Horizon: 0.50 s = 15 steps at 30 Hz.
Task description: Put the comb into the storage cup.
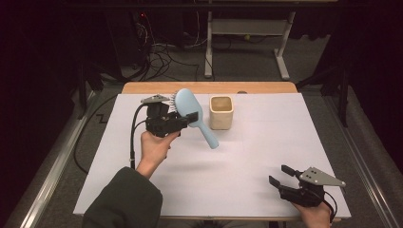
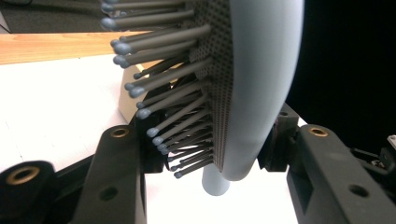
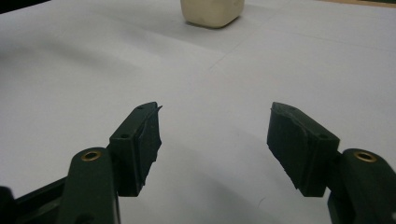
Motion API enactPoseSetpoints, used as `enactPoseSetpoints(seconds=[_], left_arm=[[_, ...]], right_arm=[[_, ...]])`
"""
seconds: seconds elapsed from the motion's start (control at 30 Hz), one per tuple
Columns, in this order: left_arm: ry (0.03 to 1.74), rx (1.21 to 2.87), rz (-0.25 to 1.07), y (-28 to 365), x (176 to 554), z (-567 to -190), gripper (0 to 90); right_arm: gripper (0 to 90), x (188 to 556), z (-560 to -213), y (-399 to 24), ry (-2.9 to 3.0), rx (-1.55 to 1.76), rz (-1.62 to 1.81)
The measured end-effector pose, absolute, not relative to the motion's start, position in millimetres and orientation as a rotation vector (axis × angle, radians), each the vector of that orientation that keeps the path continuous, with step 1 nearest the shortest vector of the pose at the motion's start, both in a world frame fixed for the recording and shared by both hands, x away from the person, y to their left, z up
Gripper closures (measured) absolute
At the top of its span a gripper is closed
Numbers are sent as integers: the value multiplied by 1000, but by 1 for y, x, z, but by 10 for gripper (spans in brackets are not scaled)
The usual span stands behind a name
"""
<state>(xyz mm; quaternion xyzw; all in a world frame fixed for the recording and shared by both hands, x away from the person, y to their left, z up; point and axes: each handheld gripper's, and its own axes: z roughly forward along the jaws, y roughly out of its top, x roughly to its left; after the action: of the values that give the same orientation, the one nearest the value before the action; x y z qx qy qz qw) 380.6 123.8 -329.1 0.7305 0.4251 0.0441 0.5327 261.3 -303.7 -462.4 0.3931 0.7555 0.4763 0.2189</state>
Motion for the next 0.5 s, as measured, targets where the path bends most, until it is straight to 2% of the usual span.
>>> enactPoseSetpoints(seconds=[0.5], left_arm=[[1001,1741,151,111,395,-308,539]], right_arm=[[356,263,-464,-306,2082,1113,1344]])
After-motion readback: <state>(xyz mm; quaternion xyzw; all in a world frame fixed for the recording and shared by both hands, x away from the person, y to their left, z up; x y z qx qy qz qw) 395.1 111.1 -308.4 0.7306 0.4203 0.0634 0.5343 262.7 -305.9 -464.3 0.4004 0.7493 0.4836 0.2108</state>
